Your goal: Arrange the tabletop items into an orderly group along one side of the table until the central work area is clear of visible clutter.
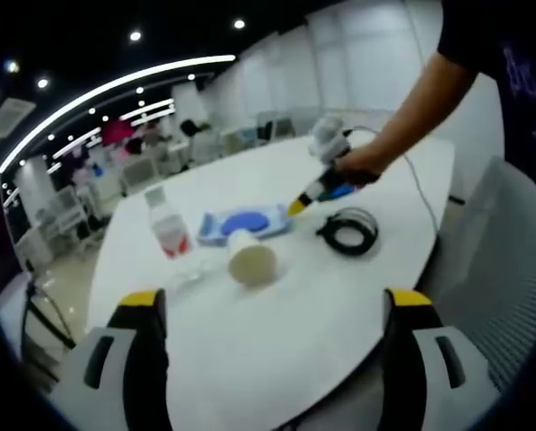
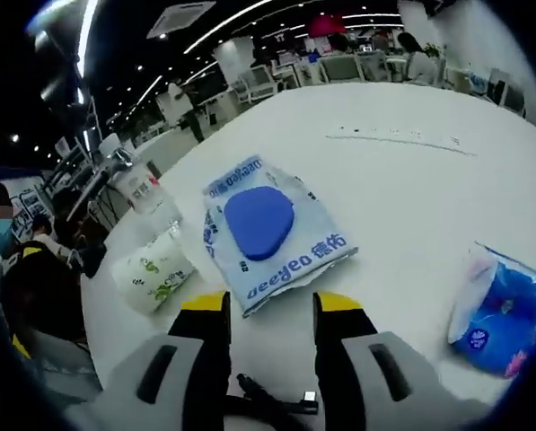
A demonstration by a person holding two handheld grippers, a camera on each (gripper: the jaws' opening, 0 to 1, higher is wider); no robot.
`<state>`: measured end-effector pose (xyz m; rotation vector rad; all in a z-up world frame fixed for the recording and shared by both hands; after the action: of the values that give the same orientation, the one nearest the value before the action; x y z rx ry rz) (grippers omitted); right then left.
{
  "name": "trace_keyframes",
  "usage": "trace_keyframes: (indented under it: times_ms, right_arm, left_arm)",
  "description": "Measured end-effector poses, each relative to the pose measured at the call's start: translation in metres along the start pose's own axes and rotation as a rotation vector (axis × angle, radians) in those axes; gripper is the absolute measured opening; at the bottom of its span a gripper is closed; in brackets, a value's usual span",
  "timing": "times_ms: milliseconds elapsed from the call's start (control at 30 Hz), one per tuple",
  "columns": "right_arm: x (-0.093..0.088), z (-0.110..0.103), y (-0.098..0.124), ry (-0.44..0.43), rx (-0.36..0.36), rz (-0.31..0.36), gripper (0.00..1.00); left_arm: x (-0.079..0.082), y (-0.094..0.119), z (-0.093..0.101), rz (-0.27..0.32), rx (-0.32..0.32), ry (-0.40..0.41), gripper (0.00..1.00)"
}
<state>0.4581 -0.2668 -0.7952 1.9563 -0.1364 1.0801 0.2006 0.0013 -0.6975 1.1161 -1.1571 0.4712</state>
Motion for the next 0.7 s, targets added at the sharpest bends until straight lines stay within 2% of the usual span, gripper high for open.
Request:
trace_keyframes:
  times_ms: [133, 300, 433, 700]
  right_arm:
    - [0.001, -0.002, -0.012, -0.102, -0.002, 0.01, 0.28]
    - [0.001, -0.006, -0.019, -0.133, -0.005, 0.002, 0.22]
    - [0.002, -0.004, -0.021, -0.206, -0.031, 0.019, 0.08]
    - [0.013, 0.002, -0.011, -0.231, -0.077, 0.052, 0.01]
  left_arm:
    - [0.0, 0.0, -0.001, 0.003, 0.003, 0.005, 0.94]
    - [0.0, 0.0, -0.002, 0.006, 0.006, 0.008, 0.93]
    - [-0.001, 0.001, -0.002, 0.007, 0.008, 0.004, 0.93]
    - [-0.001, 0.001, -0.004, 0.015, 0.011, 0.005, 0.93]
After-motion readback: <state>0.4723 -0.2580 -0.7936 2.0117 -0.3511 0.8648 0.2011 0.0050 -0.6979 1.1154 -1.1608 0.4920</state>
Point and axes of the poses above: the point that each gripper's makers call its tool centre point, and the gripper's own axes: y roughly backward along the fingers, z roughly to its right, x roughly out of its top, the point moved 10 cm from there along y, roughly backward along the fingers, and after that the axes turned 8 degrees about y, right-handed, at the moved point
